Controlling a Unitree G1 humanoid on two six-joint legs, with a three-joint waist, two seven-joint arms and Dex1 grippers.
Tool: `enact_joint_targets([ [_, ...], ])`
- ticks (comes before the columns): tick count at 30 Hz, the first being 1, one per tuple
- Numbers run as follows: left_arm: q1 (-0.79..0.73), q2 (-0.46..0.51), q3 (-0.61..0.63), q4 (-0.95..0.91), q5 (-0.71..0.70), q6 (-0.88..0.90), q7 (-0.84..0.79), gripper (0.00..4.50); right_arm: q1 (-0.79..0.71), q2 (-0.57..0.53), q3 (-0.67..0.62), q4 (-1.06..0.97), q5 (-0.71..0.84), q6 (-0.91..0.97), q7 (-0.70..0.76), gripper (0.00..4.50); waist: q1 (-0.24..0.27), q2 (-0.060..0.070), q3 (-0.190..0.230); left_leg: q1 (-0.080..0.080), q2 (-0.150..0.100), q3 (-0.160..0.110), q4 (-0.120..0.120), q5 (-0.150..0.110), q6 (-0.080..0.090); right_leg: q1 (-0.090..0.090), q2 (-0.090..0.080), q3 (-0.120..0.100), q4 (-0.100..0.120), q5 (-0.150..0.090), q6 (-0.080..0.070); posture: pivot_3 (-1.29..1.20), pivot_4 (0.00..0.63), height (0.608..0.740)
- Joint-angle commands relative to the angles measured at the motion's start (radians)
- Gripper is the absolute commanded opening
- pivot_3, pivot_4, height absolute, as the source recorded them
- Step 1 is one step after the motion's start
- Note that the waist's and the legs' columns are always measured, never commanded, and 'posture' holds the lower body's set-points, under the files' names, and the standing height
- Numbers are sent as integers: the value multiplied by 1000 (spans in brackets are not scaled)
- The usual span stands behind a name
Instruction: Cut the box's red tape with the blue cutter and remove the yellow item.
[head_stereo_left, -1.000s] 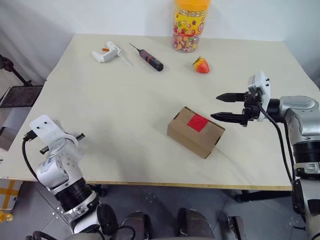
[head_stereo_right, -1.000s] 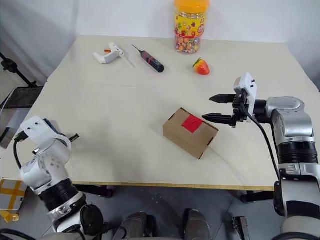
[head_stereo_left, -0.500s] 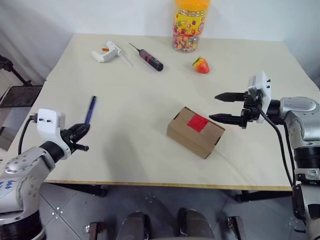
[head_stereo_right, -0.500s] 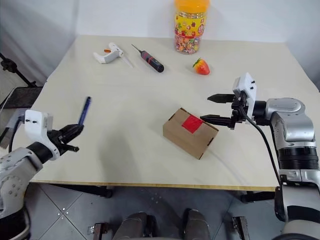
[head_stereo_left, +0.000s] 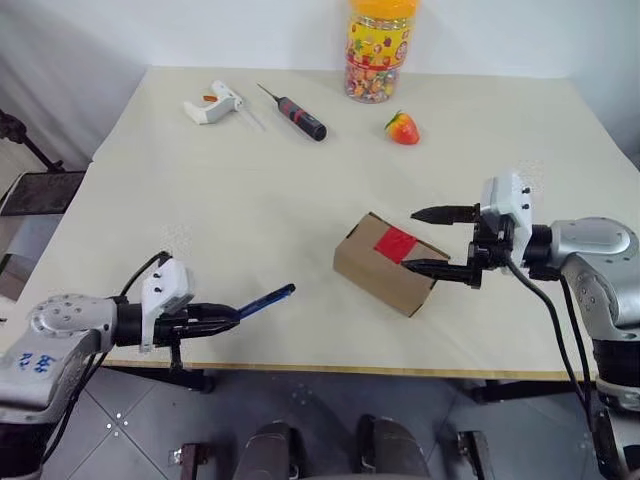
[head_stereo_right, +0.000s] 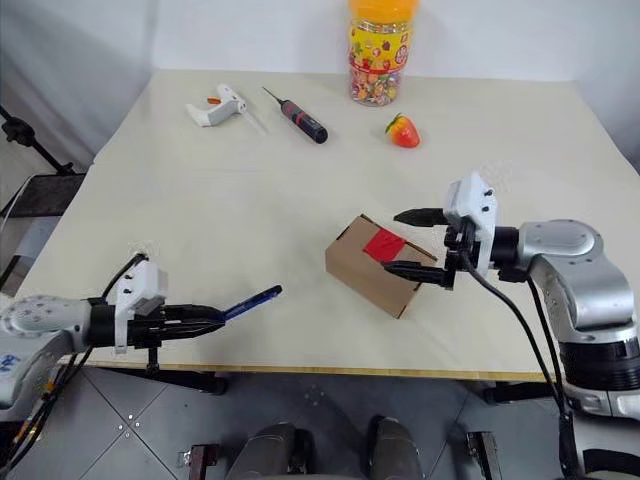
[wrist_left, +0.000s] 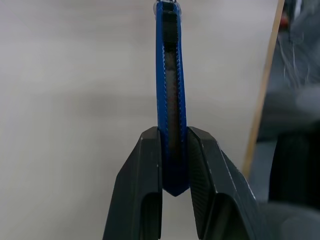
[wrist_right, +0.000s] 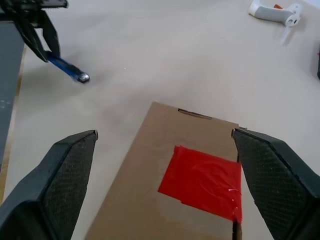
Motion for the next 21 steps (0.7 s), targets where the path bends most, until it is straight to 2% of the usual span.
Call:
enact_joint_targets([
  [1,-55,8,-65,68,72,-96,-36,379,15,-15,-19,-114,29,56,-64,4500,0,0,0,0,0,0,0,0,0,0,0,0,0,0,0,0,150,740],
  [3,-83,19,-106,114,113,-154,-72,379,31,-16,-18,-189,54,127,-108,4500,0,0,0,0,0,0,-1,0,0,-1,0,0,0,0,0,0,150,740],
  [6,-101,33,-150,170,163,-230,-120,379,69,-26,-36,-299,136,219,-134,3887,0,0,0,-1,0,0,-1,0,0,-2,0,0,0,0,0,0,150,740],
  [12,-123,22,-162,216,161,-287,-178,379,100,-75,-33,-413,175,284,-180,1862,-1,0,0,0,0,1,-1,0,1,-1,0,0,1,0,0,0,150,740],
  [17,-156,12,-188,273,196,-348,-202,379,14,-48,187,-461,101,265,-191,181,-8,0,0,0,0,1,-1,0,1,-1,0,0,1,0,0,0,150,740],
  [18,-159,10,-192,272,197,-348,-204,379,3,-42,214,-456,88,254,-190,15,-11,0,0,0,0,1,0,0,1,-1,0,0,2,0,0,0,150,740],
  [21,-166,5,-201,267,201,-347,-204,379,-39,-7,314,-420,33,204,-170,15,-8,0,0,0,0,0,0,0,1,-1,-1,0,2,0,0,0,150,740],
])
